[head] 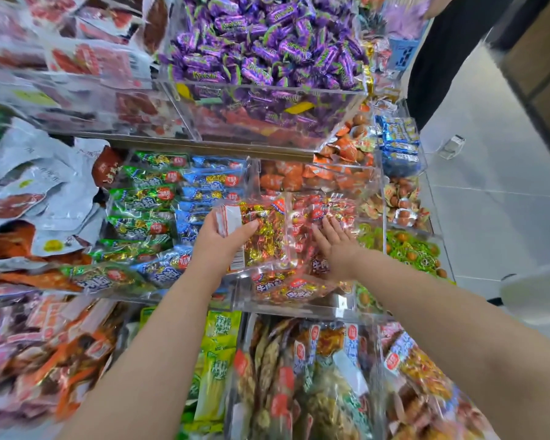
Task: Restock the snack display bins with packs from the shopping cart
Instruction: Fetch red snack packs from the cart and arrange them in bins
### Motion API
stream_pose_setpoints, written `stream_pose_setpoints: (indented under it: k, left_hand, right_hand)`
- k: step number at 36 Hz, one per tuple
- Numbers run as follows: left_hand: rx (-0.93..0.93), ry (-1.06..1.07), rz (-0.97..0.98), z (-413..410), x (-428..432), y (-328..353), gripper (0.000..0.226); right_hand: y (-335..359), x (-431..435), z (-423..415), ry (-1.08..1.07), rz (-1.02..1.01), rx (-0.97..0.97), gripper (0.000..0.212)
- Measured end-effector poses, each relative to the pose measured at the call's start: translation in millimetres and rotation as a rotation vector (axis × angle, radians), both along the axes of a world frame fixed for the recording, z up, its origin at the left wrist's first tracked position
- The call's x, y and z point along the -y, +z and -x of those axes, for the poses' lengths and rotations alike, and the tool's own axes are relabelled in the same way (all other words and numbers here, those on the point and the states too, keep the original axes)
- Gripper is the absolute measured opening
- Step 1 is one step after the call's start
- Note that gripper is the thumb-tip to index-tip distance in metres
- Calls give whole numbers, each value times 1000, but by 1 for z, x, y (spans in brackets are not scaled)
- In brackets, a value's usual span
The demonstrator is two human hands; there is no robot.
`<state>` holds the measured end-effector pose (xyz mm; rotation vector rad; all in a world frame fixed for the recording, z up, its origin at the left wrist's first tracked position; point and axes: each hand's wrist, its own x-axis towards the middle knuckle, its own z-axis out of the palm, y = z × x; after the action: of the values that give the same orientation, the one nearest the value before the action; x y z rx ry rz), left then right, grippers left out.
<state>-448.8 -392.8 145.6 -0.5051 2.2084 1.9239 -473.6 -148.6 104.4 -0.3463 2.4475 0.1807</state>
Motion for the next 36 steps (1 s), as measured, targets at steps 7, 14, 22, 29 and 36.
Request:
stream_pose_setpoints:
  k: [7,14,22,29,36]
  left_hand:
    - [-14,-8,-11,1,-1,0,46]
    - [-61,-18,-18,-2,-2,2,40]
    - [-107,-26,-33,1,-2,-4,42]
    - [-102,-38,-36,2,-2,-7,47]
    - [-87,-31,-66,3,-2,-7,64]
  right_hand:
    - [43,-5,-35,-43,226,31,49]
    - [19,31,-52,19,142,49,40]
    - [1,98,-44,256,112,-123,41]
    - [-22,103,-31,125,132,-175,45]
    - [-43,108,-29,110,21,-174,41]
